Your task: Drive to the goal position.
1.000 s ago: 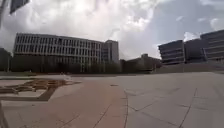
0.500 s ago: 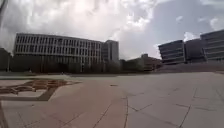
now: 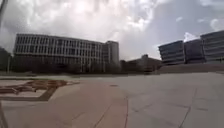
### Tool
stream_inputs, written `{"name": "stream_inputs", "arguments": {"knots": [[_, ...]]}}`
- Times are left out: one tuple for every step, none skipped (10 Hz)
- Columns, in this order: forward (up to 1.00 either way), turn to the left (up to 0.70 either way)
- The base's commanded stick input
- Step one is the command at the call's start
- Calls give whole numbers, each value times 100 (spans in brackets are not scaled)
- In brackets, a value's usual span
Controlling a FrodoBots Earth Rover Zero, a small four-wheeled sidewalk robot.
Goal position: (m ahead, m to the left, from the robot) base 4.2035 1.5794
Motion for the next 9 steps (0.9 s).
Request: {"name": "stream_inputs", "arguments": {"knots": [[52, 0], [19, 0], [0, 0], [70, 0], [70, 0], [70, 0], [70, 0], [70, 0], [70, 0]]}}
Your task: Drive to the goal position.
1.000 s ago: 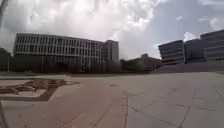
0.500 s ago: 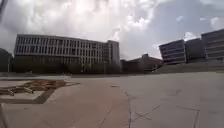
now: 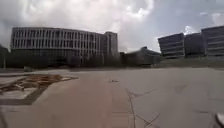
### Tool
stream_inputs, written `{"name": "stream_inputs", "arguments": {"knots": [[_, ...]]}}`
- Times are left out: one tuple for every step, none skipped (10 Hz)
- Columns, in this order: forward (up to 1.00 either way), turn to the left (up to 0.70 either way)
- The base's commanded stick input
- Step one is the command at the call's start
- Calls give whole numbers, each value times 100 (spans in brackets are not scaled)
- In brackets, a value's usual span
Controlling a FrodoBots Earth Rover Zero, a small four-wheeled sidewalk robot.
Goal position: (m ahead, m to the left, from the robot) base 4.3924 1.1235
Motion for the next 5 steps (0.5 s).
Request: {"name": "stream_inputs", "arguments": {"knots": [[70, 0], [70, 0], [70, 0], [70, 0], [70, 0]]}}
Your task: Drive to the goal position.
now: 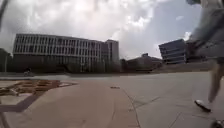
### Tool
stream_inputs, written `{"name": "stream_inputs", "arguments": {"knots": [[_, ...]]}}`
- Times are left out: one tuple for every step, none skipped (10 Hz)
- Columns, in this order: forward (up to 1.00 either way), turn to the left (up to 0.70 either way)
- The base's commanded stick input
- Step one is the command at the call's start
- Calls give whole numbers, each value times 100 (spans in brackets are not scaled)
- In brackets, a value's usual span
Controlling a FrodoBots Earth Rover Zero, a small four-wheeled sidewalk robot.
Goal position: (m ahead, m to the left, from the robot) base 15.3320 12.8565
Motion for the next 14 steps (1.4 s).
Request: {"name": "stream_inputs", "arguments": {"knots": [[70, 3], [70, 15], [70, 35], [70, 35], [70, 24], [70, 5], [70, 1], [70, 0], [70, 0], [70, 0], [70, 0], [70, 0], [70, 0], [70, 0]]}}
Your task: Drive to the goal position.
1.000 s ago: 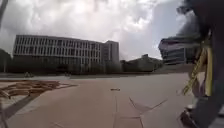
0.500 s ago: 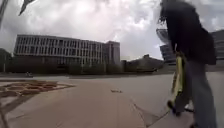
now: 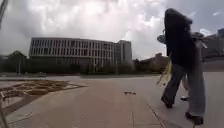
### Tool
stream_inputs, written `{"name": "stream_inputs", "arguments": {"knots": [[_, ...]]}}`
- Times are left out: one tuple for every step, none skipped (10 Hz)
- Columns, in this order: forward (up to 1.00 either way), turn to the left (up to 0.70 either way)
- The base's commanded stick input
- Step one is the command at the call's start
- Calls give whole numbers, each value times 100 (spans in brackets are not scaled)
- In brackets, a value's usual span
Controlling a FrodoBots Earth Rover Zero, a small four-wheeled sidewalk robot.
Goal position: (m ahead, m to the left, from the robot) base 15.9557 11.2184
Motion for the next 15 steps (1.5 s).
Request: {"name": "stream_inputs", "arguments": {"knots": [[70, 0], [70, 0], [70, 0], [70, 0], [70, 0], [70, 0], [70, 0], [70, 0], [70, 0], [70, 0], [70, 0], [70, 0], [70, 0], [70, 0], [70, 0]]}}
